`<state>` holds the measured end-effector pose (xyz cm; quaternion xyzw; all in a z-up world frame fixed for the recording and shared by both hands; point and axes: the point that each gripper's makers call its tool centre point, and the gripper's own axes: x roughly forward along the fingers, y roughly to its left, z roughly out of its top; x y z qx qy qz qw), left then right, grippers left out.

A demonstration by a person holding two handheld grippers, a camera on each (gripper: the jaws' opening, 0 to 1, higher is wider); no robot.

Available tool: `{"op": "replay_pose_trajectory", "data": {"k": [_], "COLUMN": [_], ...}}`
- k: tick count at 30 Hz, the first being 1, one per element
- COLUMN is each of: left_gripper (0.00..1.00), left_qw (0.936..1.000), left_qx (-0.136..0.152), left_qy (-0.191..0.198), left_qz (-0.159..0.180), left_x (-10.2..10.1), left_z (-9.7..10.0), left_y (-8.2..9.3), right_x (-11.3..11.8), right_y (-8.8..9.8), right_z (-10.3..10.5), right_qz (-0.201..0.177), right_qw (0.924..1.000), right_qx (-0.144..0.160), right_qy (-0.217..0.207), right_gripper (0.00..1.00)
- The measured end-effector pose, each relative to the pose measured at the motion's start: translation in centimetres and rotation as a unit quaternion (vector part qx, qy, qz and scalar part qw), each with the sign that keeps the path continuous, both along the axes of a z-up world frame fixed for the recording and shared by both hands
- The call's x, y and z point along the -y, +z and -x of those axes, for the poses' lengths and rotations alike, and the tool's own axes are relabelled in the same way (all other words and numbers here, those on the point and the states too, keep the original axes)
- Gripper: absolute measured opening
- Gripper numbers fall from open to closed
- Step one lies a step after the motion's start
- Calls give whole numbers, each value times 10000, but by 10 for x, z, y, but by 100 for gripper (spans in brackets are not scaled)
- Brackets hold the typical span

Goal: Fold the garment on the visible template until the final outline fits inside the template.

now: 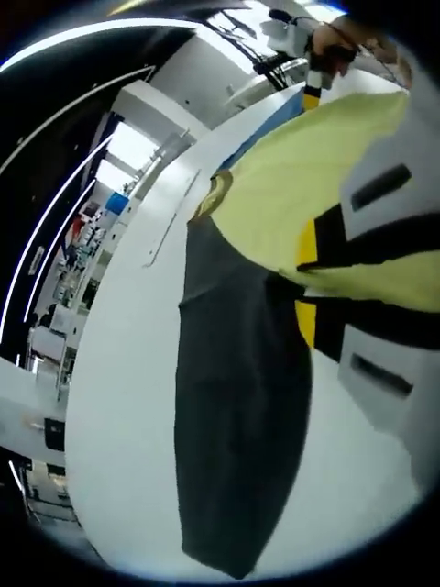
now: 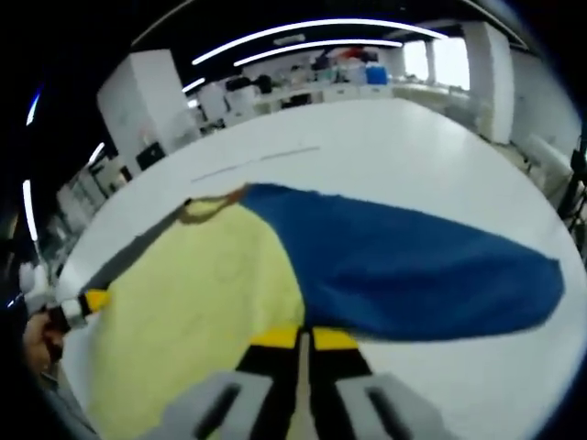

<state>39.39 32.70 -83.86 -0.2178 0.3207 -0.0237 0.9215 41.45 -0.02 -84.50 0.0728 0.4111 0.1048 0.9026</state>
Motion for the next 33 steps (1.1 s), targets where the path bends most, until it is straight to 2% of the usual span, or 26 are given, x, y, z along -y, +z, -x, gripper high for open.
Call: {"op": "replay_pose_trajectory", "data": {"k": [3, 11, 18, 22, 25, 28, 33], "left_gripper": [10, 4, 6, 4, 2, 1, 0], "left_qw": [9999, 9997, 9998, 9991, 9982, 9981, 9969], "left_qx": [101, -49, -2, -1, -48, -103, -23], "left_qy": [75, 186, 12, -137, -204, -213, -276], "left_qz": [-2, -131, -202, -397, -570, -569, -736], "left_x": [-4, -17, -10, -6, -10, -12, -20], "left_z": [-2, -2, -6, -8, -10, -7, -4], "left_y": [4, -2, 1, 1, 0, 1, 5], "right_x": [2, -1, -1, -2, -2, -2, -4], "right_y": [-2, 0, -1, -1, -1, -1, 5], "right_z": [-3, -1, 0, 0, -1, 0, 5], "right_qz": [-58, -62, -62, -25, 10, 30, 43], "right_qw": [10000, 10000, 10000, 10000, 10000, 10000, 9998], "right_qx": [-15, -25, -57, -28, -13, -13, -5], "right_qy": [-23, 0, 26, 48, 66, 91, 203], "right_gripper": [0, 0, 0, 0, 0, 0, 0]}}
